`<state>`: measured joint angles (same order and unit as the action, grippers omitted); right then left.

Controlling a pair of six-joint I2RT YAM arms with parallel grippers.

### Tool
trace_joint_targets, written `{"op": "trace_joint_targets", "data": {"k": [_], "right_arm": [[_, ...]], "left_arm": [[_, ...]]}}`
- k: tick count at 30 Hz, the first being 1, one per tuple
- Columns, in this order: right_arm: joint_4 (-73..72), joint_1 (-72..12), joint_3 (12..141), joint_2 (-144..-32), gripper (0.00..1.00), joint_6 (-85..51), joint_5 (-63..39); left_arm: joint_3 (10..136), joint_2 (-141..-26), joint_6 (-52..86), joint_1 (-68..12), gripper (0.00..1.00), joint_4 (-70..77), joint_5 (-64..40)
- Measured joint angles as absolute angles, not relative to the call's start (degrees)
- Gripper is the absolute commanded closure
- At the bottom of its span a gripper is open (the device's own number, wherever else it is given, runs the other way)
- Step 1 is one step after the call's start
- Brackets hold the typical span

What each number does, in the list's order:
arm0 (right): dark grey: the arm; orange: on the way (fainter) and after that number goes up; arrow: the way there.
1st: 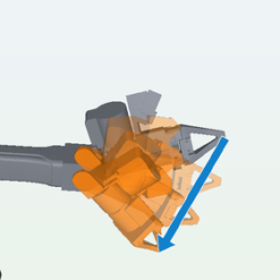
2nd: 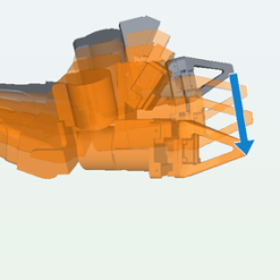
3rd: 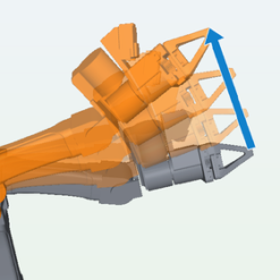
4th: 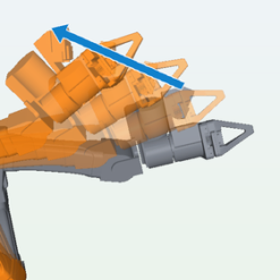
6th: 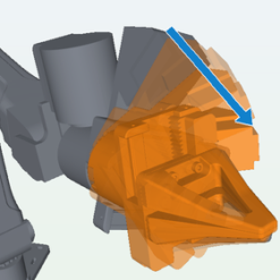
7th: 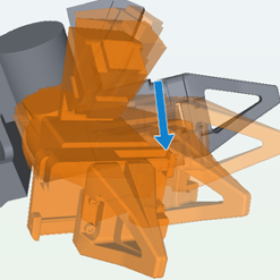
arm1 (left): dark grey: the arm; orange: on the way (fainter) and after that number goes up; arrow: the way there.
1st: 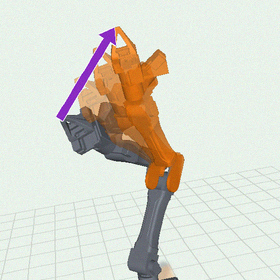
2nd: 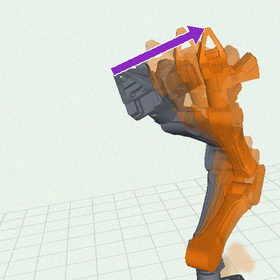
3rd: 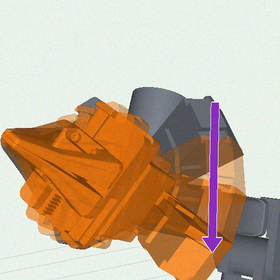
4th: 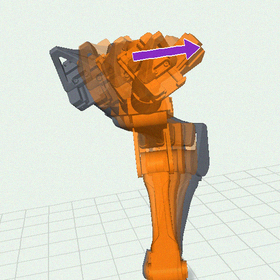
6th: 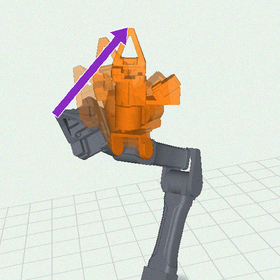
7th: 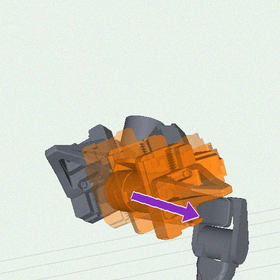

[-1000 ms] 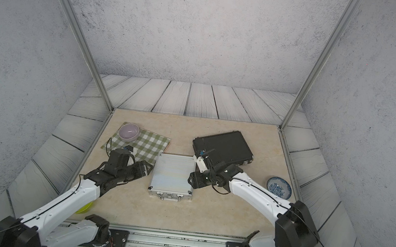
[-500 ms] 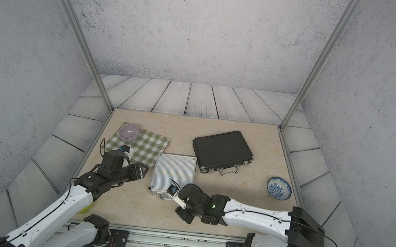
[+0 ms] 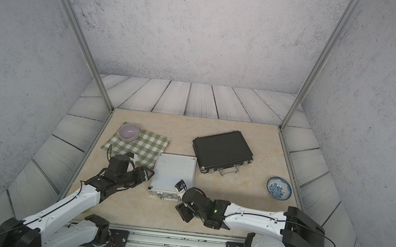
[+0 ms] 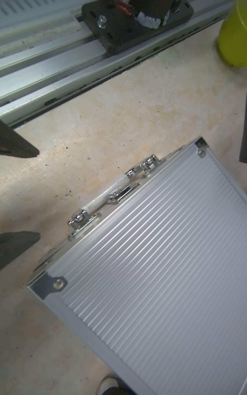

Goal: Open the poker set cases
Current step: Pick up the poker set case from the center of the board.

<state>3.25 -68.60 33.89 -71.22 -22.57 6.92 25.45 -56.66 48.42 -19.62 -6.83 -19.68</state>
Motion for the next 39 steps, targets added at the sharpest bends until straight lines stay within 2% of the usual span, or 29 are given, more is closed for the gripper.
{"op": "trace_joint_targets", "data": {"k": [6, 11, 19, 26, 39], "right_arm": [[-3.0, -65.9, 26.3, -65.3, 0.42, -30.2, 7.0], [-10.0, -64.1, 21.1, -65.3, 0.42, -35.0, 5.8], [-23.0, -61.6, 20.4, -74.7, 0.42, -38.3, 0.7], [-24.4, -60.2, 21.0, -76.9, 0.35, -39.2, -1.5], [-28.0, -57.9, 21.1, -81.0, 0.32, -40.9, -5.9]], "left_arm": [[23.7, -58.4, 53.2, -19.8, 0.38, -2.1, -24.0], [21.1, -57.3, 56.3, -21.1, 0.39, -0.6, -25.0], [18.7, -55.5, 60.6, -24.2, 0.40, 1.8, -24.5], [18.7, -56.3, 62.0, -24.6, 0.40, 3.3, -24.2], [18.7, -57.5, 64.0, -25.0, 0.41, 5.1, -23.9]]}}
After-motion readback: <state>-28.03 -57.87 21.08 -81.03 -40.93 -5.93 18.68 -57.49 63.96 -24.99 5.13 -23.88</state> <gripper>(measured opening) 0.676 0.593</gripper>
